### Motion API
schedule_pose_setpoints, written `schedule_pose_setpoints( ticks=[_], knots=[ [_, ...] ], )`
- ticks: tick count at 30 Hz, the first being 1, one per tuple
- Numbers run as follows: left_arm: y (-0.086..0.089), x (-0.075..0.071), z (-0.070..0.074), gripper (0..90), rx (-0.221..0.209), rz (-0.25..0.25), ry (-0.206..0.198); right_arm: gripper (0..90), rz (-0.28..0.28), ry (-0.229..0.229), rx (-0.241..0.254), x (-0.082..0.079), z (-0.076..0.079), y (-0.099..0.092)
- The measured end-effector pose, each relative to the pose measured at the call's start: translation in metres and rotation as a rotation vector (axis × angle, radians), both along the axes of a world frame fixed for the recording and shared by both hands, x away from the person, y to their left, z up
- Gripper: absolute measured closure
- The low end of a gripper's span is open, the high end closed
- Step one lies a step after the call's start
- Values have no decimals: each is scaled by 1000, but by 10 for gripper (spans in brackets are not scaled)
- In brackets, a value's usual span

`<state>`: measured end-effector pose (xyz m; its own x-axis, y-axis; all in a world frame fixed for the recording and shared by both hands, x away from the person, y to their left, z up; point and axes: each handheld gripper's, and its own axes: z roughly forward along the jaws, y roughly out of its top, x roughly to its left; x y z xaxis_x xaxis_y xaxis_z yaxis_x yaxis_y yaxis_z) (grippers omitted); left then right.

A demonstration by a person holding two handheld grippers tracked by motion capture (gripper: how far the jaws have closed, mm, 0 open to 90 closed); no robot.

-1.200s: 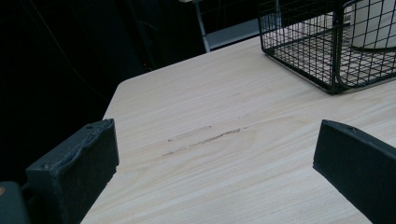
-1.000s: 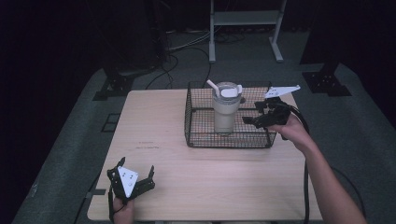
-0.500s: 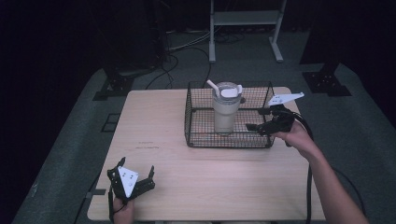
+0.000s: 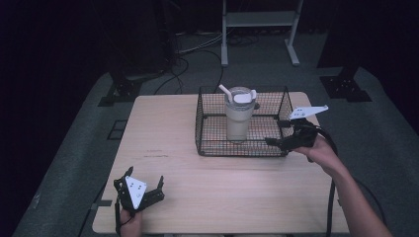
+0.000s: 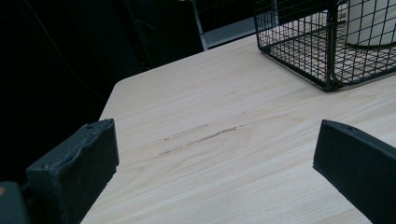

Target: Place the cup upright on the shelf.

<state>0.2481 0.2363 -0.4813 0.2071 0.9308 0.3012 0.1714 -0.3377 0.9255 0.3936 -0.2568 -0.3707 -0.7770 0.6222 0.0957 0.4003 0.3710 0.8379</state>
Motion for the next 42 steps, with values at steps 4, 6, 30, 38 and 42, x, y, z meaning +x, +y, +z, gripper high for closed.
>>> schedule_pose_setpoints(
  ticks=[4, 6, 30, 38, 42],
  knots=[
    [0, 0, 0, 0, 2, -2, 2, 78, 1, -1, 6, -6, -3, -5],
    [0, 0, 0, 0, 2, -3, 3, 78, 1, 0, 5, -9, -5, -7],
    [1, -1, 0, 0, -2, 0, 3, 78, -14, 25, 38, -42, -33, -36],
    [0, -1, 0, 0, -3, 2, 8, 78, -39, 39, 51, -53, -46, -49],
    [0, -1, 0, 0, -4, 1, 7, 78, -49, 38, 56, -59, -53, -55]
  ],
)
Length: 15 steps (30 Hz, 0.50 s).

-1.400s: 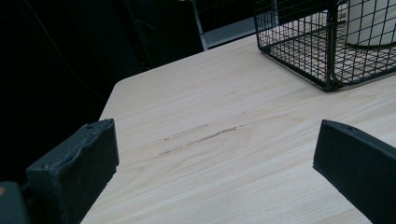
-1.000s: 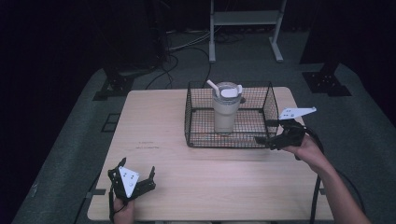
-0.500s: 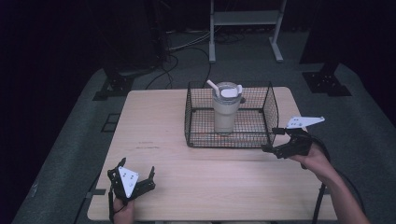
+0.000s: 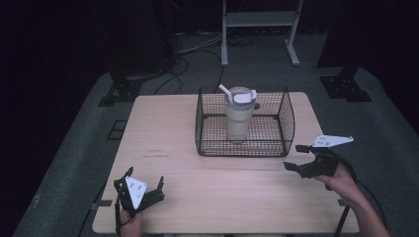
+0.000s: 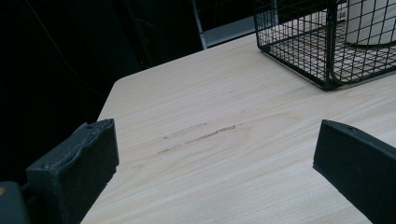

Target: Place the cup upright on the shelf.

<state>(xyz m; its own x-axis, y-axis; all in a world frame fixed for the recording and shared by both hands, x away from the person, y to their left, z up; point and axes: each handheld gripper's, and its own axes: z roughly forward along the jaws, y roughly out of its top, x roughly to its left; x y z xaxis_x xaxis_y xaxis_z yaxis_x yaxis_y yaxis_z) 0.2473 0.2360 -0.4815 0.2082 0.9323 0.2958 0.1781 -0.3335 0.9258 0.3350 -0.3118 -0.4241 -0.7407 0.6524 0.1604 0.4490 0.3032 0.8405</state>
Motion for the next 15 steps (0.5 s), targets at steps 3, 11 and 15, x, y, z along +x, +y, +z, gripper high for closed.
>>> schedule_pose_setpoints(
  ticks=[3, 11, 15],
  knots=[
    [0, 0, 0, 0, 1, -1, -2, 78, -10, -1, 2, -4, -6, -5],
    [0, 0, 0, 0, 0, 2, -1, 78, -28, 9, 17, -14, -20, -12],
    [1, 0, 0, 0, -1, 4, 4, 78, -33, -11, 4, -21, -25, -15]
  ],
)
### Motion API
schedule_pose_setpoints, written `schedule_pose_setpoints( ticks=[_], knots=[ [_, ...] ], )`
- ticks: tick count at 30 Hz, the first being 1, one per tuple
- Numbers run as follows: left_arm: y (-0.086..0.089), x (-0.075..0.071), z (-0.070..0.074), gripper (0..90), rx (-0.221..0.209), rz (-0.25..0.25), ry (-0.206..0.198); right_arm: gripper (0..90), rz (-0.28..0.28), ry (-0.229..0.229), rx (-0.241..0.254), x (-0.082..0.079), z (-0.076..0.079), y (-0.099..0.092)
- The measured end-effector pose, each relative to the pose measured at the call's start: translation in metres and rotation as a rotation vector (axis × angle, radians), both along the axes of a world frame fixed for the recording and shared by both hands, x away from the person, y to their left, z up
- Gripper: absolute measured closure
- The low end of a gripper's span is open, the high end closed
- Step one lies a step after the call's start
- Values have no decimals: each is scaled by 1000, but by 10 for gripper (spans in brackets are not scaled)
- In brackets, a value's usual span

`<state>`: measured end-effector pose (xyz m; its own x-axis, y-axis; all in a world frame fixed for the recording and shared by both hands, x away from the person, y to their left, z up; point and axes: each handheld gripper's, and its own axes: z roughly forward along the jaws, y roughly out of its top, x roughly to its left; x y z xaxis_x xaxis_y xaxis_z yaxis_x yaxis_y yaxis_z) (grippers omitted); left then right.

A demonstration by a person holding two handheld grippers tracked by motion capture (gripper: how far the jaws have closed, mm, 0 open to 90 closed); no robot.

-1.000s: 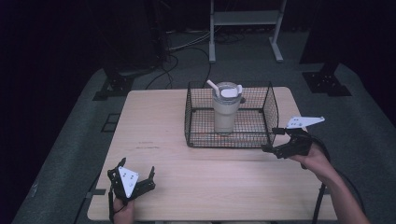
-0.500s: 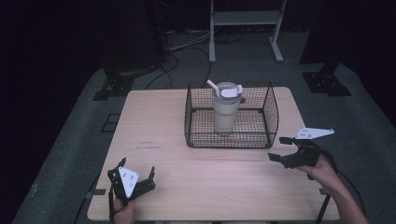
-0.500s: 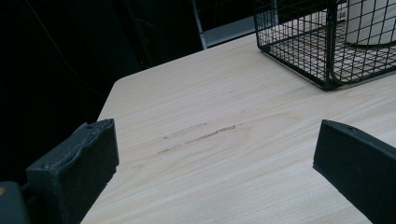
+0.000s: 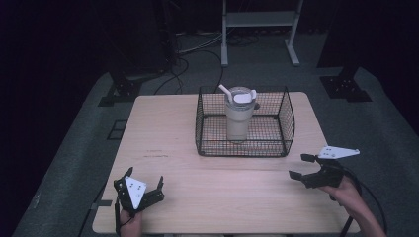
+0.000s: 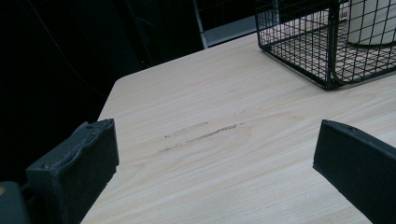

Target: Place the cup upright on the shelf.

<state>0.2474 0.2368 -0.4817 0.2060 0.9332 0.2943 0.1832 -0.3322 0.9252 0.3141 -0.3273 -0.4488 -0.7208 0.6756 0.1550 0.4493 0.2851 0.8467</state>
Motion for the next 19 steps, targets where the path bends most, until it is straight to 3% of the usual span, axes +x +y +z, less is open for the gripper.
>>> schedule_pose_setpoints(
  ticks=[11, 19],
  knots=[
    [-3, 1, 0, 0, 5, -10, 2, 78, -47, -5, 19, -20, -21, -14],
    [-6, 1, 1, 0, 5, -14, 0, 78, -121, -37, 19, -35, -32, -14]
  ],
)
